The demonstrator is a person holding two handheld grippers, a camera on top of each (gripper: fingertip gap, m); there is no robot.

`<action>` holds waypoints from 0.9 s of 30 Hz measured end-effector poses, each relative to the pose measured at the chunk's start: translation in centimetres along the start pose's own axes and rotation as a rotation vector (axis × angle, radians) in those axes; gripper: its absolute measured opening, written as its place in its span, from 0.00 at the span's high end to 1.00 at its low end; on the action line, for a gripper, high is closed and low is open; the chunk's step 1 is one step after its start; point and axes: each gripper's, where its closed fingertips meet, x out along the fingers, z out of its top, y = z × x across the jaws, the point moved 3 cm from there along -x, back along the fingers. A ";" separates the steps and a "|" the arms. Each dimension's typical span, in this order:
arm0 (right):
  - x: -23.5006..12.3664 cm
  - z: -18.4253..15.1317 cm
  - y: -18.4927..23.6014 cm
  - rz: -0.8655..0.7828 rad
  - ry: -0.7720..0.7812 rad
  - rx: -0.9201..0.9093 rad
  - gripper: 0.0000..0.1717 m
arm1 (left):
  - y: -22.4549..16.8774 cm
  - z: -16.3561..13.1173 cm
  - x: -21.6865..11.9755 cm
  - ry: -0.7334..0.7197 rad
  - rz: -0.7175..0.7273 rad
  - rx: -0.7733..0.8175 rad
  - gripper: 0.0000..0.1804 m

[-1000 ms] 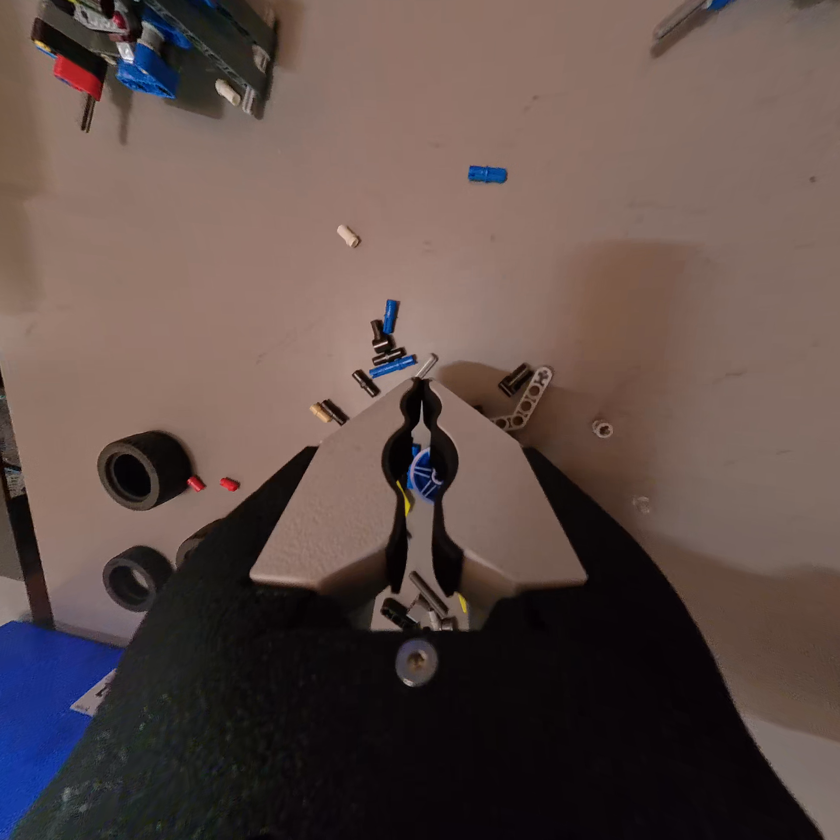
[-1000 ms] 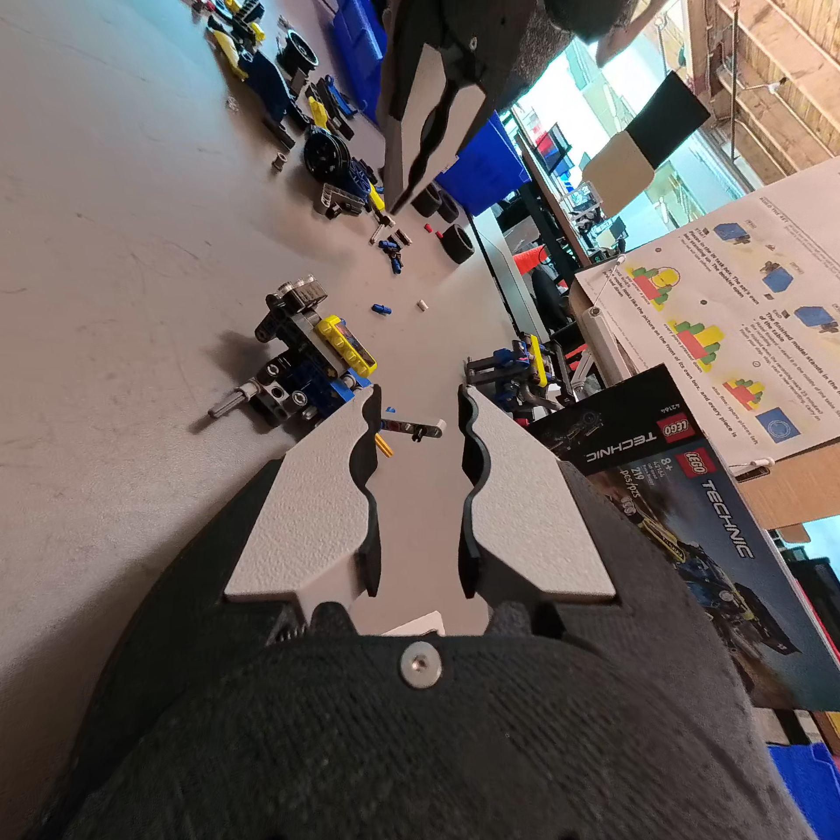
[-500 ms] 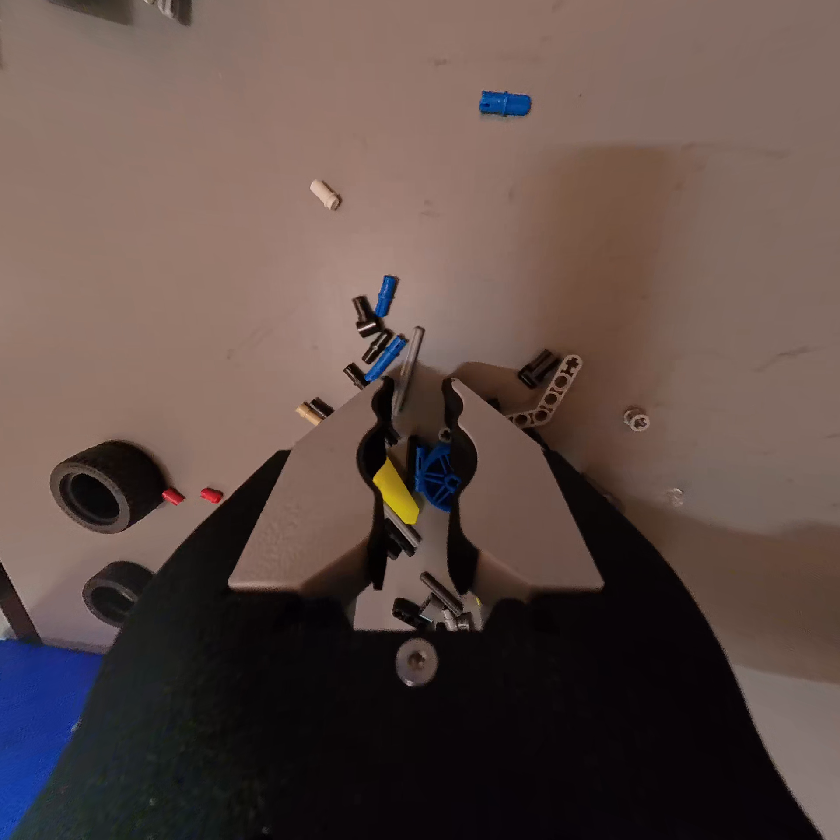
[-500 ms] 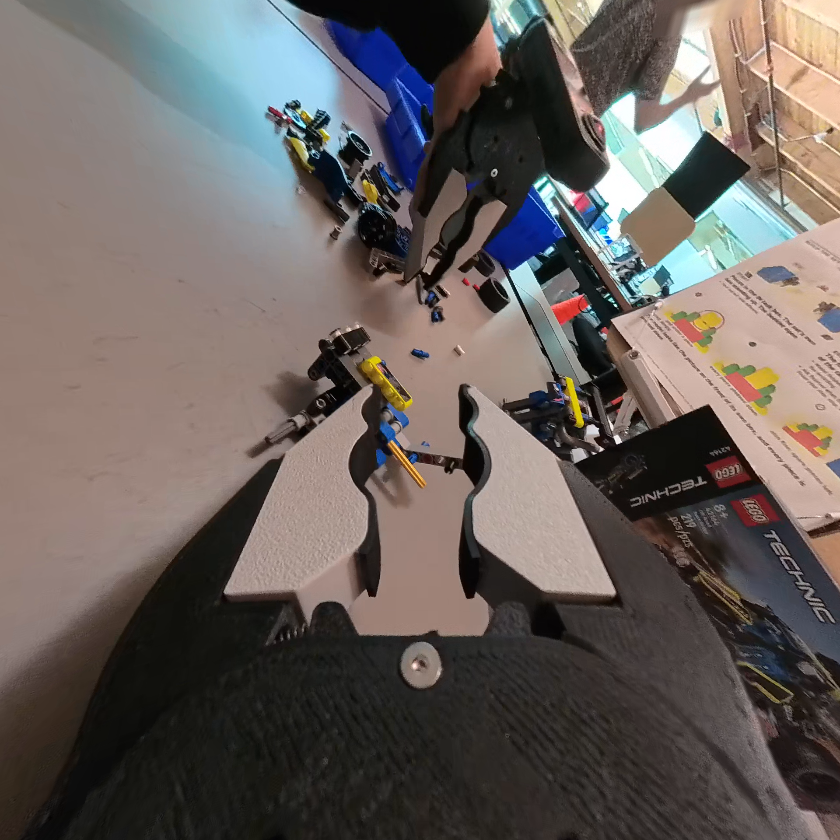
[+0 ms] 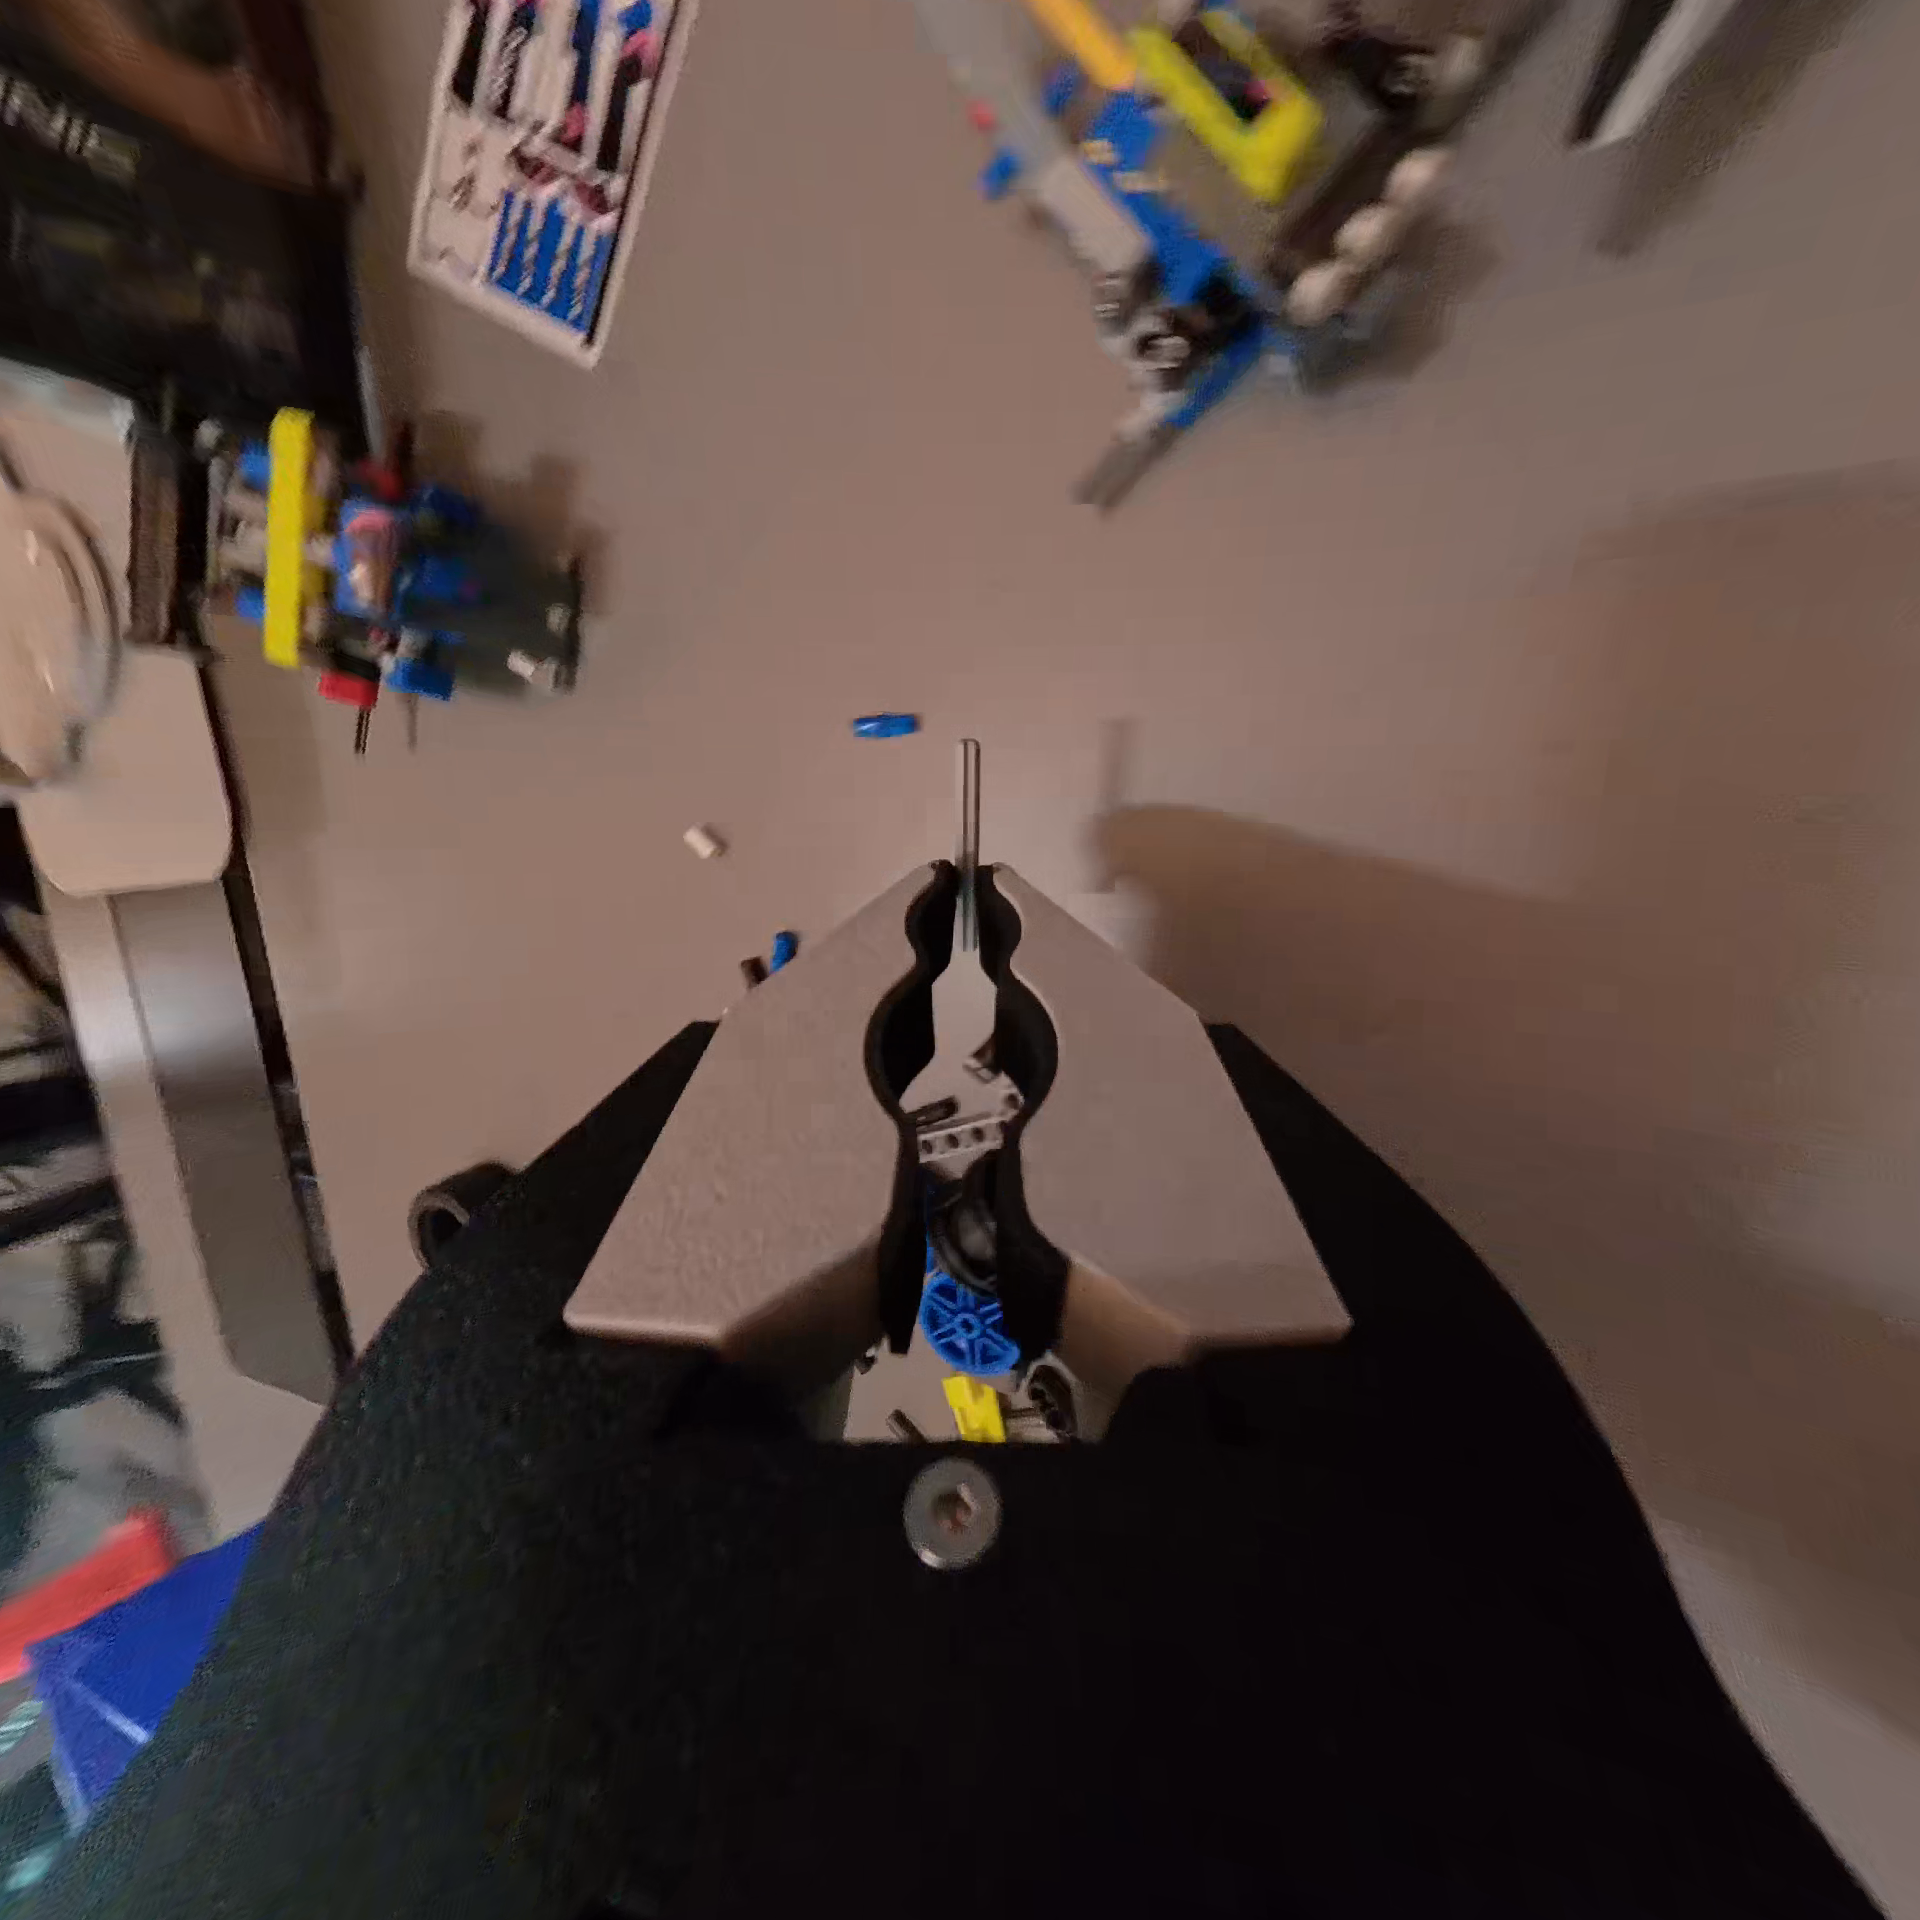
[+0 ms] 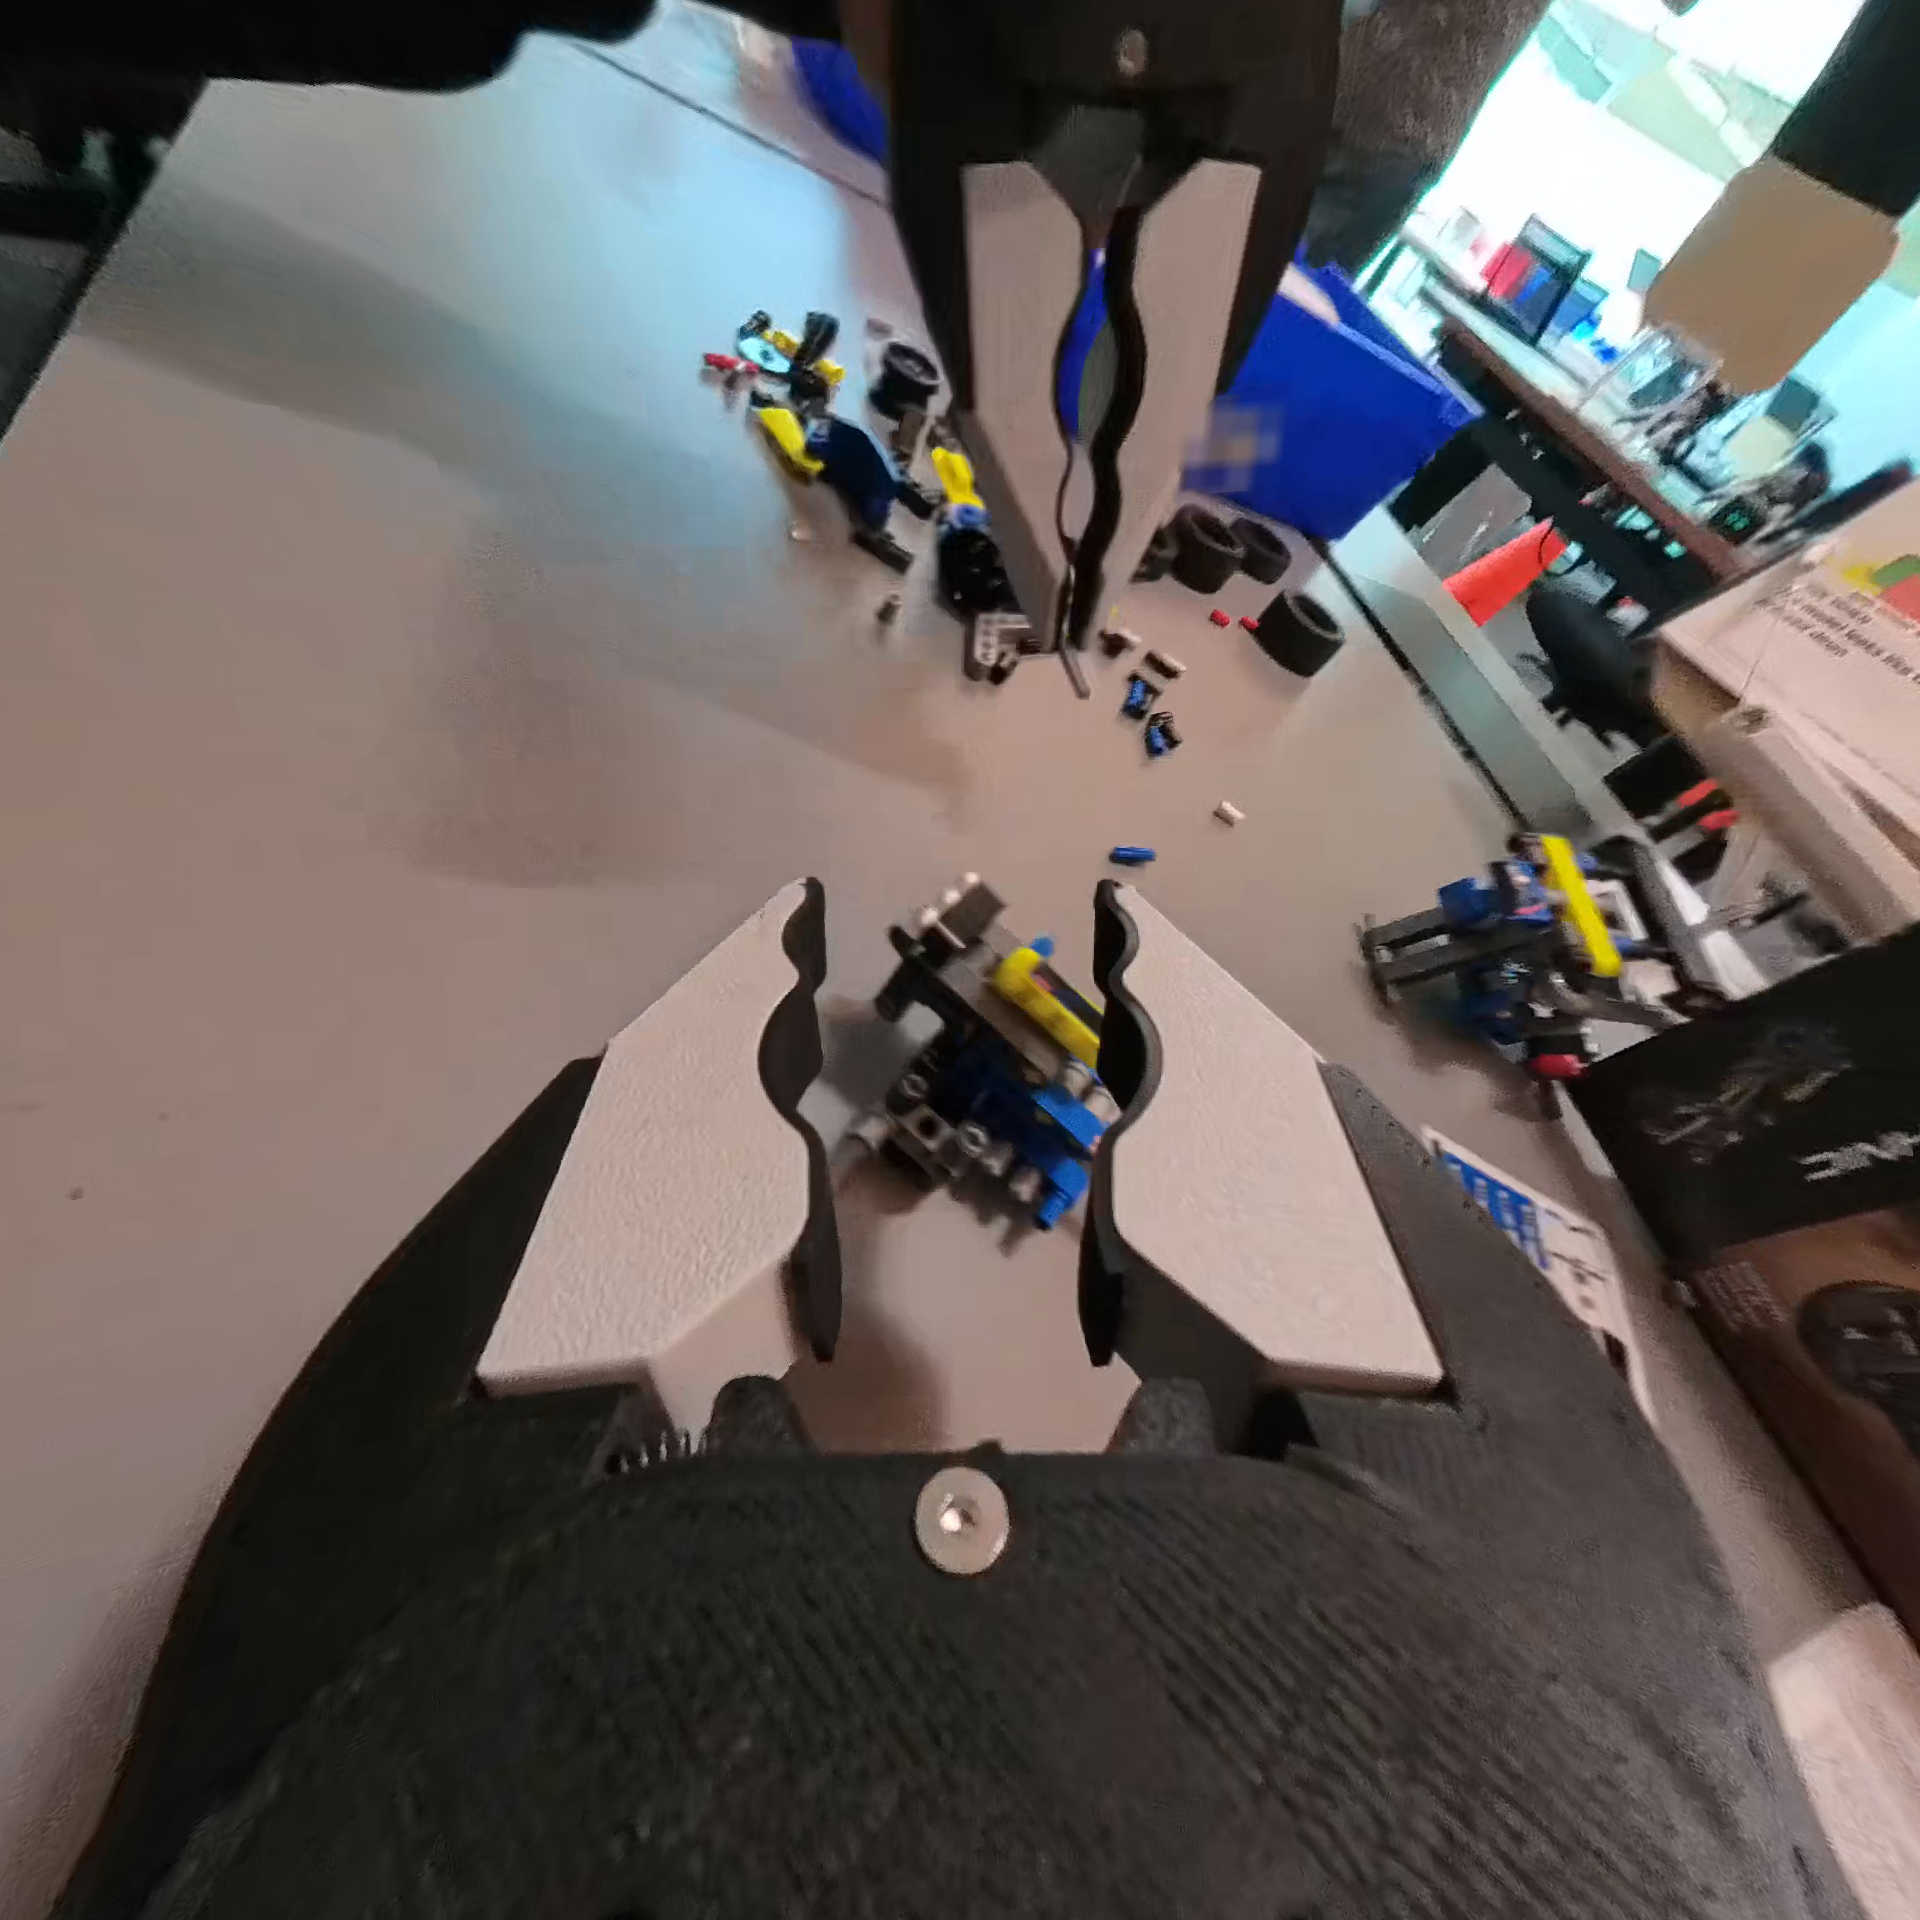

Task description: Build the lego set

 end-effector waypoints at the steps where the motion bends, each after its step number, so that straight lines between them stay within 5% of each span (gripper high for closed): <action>1: 0.4 -0.1 0.4 0.001 0.027 0.006 0.73 | -1.2 0.5 0.2 -0.002 0.012 0.040 1.00; 6: 1.2 -1.7 0.1 -0.071 0.163 -0.085 0.73 | -4.9 2.8 1.7 -0.097 0.131 0.169 1.00; 16: -0.6 -2.6 0.0 -0.008 0.092 -0.246 0.78 | -5.4 6.1 3.6 -0.162 0.275 0.270 1.00; 21: -2.3 -2.5 -1.3 -0.135 0.122 -0.180 0.71 | -5.8 6.8 4.3 -0.146 0.276 0.271 1.00; 27: -3.5 -2.8 0.1 -0.247 0.170 -0.038 0.86 | -4.9 7.1 3.8 -0.138 0.350 0.224 1.00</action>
